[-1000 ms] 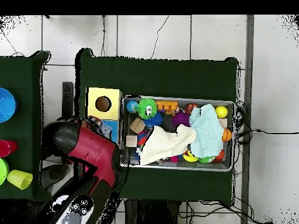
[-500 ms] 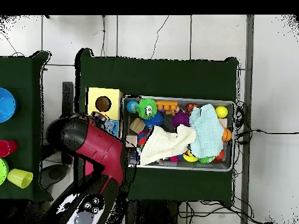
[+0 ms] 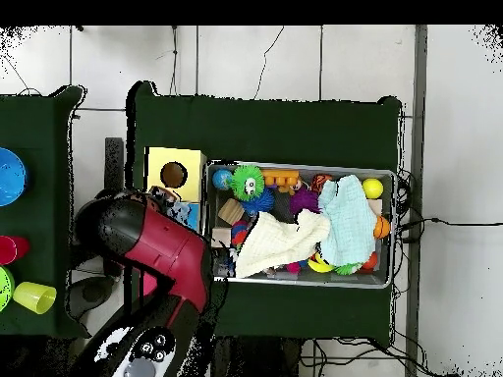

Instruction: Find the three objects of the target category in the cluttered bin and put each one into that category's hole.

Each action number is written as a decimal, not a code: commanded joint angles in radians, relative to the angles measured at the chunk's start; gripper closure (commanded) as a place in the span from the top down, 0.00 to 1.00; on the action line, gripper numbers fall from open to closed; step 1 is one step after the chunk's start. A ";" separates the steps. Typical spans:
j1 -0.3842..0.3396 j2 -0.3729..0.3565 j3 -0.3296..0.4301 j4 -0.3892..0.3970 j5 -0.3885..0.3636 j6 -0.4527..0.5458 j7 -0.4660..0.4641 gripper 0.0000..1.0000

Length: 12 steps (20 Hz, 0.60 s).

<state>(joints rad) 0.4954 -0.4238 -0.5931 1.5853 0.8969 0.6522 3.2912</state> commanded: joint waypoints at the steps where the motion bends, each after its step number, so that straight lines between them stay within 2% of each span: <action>1: 0.003 0.005 0.154 0.100 -0.011 -0.026 0.104 0.00; 12: 0.002 -0.024 0.200 0.193 0.007 -0.117 0.052 0.00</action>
<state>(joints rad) 0.5121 -0.4491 -0.5577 1.6353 0.8955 0.6226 3.2912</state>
